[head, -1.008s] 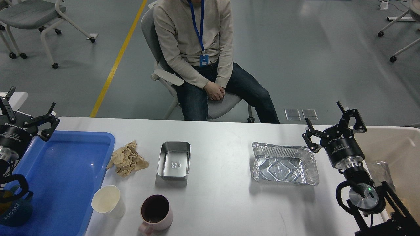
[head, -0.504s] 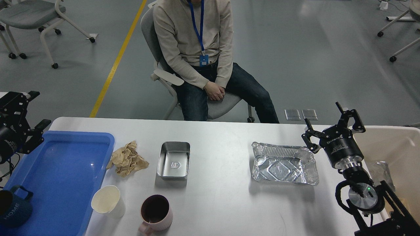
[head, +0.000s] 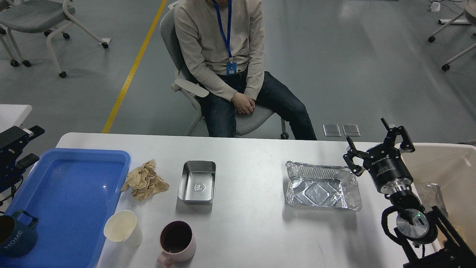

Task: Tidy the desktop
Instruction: 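Raise the left gripper up and outward above the blue tray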

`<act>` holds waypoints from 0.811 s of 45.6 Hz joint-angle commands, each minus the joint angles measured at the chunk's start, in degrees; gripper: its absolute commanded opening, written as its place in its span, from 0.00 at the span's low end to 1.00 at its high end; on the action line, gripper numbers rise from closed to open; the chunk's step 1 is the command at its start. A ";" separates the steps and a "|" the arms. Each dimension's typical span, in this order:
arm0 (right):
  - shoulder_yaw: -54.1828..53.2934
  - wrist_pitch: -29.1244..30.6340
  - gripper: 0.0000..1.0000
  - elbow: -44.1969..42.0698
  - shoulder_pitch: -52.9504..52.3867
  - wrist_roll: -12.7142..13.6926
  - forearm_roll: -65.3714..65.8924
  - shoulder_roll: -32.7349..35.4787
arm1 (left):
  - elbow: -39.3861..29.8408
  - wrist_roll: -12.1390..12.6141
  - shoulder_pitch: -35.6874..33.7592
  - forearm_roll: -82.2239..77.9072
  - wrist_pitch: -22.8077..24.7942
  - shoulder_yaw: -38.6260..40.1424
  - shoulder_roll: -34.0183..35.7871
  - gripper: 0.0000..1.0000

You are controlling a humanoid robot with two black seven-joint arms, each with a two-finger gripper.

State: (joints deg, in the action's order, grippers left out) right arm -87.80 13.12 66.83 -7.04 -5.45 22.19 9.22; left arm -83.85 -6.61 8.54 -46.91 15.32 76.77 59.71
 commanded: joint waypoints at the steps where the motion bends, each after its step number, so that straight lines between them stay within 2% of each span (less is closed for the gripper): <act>1: 0.00 0.07 1.00 -0.47 -0.08 0.00 0.05 0.45 | -1.93 -0.07 2.71 -0.20 0.67 -0.04 4.00 0.96; 12: 0.00 0.15 1.00 -0.56 0.10 0.09 -0.04 2.39 | -2.20 -0.07 2.80 -0.47 4.45 -1.62 10.86 0.96; 19: 0.00 0.15 1.00 -0.56 0.45 0.09 0.05 2.30 | -2.55 -0.24 2.54 -0.47 4.89 -1.71 13.15 0.96; 37: 0.00 0.07 1.00 -0.47 0.63 0.00 -0.04 1.95 | -4.57 -0.07 2.62 -1.17 4.72 -1.71 11.92 0.96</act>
State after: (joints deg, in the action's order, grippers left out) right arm -87.76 13.22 66.27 -6.51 -5.40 22.16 11.26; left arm -87.55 -6.83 10.94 -47.92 20.03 75.07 72.00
